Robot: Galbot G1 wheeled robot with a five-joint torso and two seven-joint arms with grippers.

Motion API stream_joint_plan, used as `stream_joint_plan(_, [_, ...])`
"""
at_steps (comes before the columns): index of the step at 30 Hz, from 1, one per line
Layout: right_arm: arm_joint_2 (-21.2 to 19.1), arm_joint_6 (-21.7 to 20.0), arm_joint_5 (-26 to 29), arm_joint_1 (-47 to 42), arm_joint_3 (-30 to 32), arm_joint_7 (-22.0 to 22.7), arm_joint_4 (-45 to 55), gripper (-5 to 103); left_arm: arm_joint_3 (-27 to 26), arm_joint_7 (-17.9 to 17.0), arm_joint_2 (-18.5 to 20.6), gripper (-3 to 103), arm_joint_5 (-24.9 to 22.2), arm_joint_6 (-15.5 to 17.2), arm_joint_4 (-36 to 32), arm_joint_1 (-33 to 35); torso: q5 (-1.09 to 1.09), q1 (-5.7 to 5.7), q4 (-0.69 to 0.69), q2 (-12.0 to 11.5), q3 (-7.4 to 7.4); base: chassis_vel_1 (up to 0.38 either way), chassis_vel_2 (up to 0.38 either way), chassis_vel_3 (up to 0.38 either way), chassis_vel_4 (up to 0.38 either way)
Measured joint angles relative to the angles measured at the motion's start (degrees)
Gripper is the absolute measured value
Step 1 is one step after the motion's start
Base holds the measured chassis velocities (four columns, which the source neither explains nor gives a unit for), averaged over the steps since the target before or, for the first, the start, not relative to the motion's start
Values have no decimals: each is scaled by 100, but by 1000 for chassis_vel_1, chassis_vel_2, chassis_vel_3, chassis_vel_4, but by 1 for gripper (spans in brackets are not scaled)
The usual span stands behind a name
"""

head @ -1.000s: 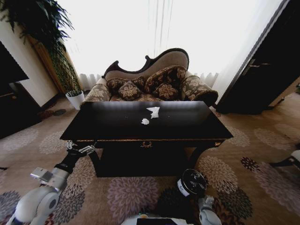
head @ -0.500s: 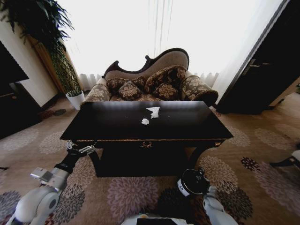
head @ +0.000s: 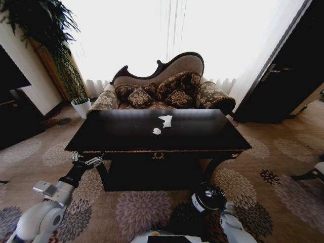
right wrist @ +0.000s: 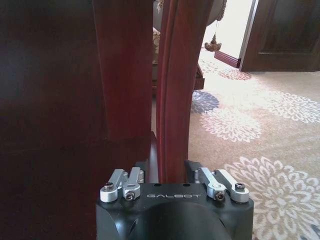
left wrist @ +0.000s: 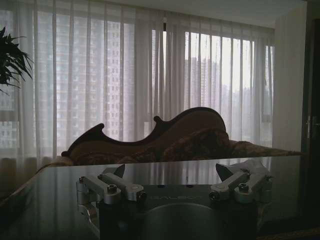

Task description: Move to the front of the table and place the trash on the table into the trash bin.

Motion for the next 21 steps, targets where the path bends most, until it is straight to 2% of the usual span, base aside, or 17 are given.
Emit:
stream_joint_plan(3, [44,-15,0,-38,3,3,101,59,0,0,0,100,0,0,0,0,-1,0,0,0,0,0,0,0,0])
stream_joint_plan(5, [52,-16,0,-54,3,4,122,59,0,0,0,100,0,0,0,0,0,0,0,0,0,0,0,0,0])
stream_joint_plan(9, [114,-30,7,-256,12,8,378,81,0,0,0,100,0,0,0,0,0,0,0,0,0,0,0,0,0])
stream_joint_plan(11, [130,-30,1,-321,11,8,453,81,0,0,0,100,0,0,0,0,0,0,0,0,0,0,0,0,0])
stream_joint_plan(13, [170,-2,-44,-453,16,11,621,91,0,0,0,100,0,0,0,0,0,0,-1,0,0,0,0,0,0])
stream_joint_plan(14, [170,-2,-44,-453,16,11,621,91,0,0,0,100,0,0,0,0,0,0,-1,0,0,0,0,0,0])
stream_joint_plan(16, [212,90,-77,-648,59,22,876,98,0,0,0,100,0,0,0,0,-1,0,1,0,0,0,0,0,0])
stream_joint_plan(21, [256,272,-140,-860,138,34,1089,100,0,0,0,100,0,0,0,0,-1,0,0,0,-1,0,0,0,0])
